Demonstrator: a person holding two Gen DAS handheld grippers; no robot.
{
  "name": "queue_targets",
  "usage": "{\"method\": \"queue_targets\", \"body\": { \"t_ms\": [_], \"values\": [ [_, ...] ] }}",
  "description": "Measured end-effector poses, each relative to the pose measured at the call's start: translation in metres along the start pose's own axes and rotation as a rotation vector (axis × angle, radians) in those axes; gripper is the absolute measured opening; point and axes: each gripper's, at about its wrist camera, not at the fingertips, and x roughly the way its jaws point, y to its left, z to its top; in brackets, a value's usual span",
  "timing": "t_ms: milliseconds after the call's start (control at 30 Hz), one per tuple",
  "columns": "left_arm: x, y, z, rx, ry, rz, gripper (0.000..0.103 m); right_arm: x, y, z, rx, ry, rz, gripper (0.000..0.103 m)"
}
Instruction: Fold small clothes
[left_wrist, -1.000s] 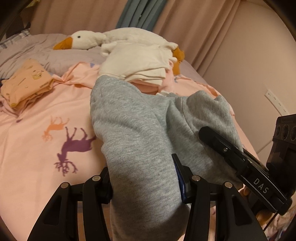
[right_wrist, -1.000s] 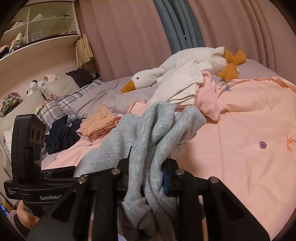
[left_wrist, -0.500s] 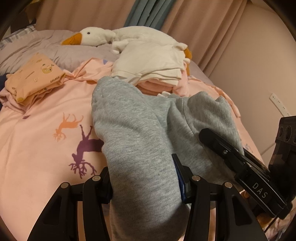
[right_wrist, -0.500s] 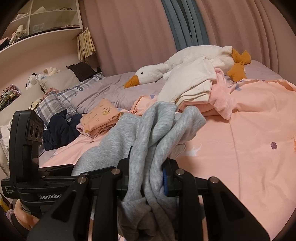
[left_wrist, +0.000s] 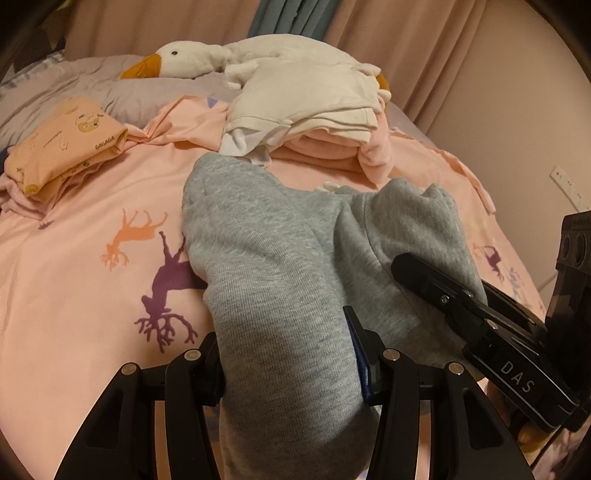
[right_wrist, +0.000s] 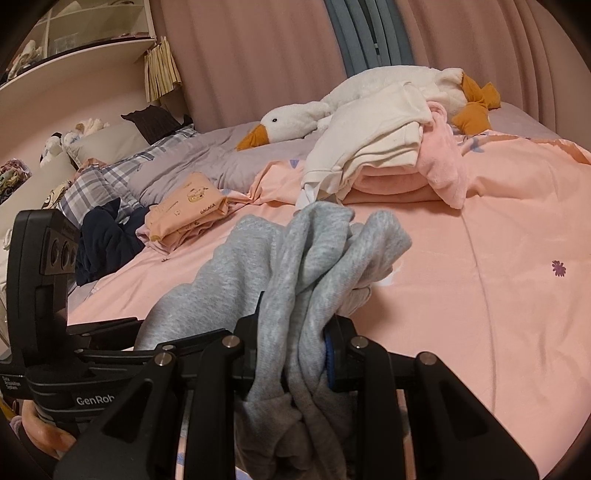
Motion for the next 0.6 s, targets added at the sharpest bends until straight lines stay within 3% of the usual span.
{"method": "queue_targets", "body": {
  "t_ms": [600],
  "values": [
    [0.006, 0.002, -0.004, 0.013, 0.020, 0.056, 0.051, 0.007, -0.016, -0.006, 0.035, 0.052, -0.032, 0.029]
  ]
}}
